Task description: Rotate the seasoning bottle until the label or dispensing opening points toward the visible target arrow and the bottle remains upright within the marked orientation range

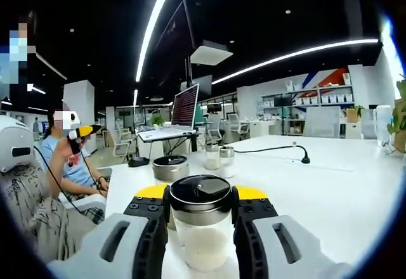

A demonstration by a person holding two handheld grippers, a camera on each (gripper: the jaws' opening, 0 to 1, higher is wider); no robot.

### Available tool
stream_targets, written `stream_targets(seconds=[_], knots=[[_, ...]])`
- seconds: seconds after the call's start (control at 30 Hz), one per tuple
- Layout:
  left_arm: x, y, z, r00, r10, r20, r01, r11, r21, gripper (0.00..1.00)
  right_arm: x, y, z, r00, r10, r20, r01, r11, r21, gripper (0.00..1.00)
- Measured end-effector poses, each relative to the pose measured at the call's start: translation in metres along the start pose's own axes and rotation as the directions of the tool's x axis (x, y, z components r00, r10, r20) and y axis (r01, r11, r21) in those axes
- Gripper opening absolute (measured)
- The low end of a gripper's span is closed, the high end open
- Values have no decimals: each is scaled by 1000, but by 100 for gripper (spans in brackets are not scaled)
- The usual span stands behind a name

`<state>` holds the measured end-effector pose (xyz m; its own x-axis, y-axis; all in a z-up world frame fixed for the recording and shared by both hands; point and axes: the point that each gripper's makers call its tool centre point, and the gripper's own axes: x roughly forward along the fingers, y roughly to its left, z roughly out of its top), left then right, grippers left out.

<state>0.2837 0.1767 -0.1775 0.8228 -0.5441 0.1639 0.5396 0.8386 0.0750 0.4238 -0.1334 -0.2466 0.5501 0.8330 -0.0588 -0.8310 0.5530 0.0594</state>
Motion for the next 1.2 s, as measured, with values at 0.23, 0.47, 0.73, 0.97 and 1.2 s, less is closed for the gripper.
stream_targets(seconds=[0.23,0.47,0.73,0.97,1.2], knots=[[3,-6,1,999,-33,13,33,999,-19,25,0,-2,-2,999,47,10,-47,999,6,38],[6,-8,-2,999,-39,3,39,999,-20,25,1,-1,-5,996,87,21,-87,996,22,38],[5,-6,-2,1000,-31,4,31,999,-21,25,-2,-3,5,985,111,129,-115,993,23,64],[9,-8,-4,999,-39,-3,39,999,-19,25,-29,-15,43,963,0,271,-11,999,41,66],[10,-8,-5,999,-43,7,43,999,-31,25,-54,-8,68,927,-113,357,118,993,8,57]])
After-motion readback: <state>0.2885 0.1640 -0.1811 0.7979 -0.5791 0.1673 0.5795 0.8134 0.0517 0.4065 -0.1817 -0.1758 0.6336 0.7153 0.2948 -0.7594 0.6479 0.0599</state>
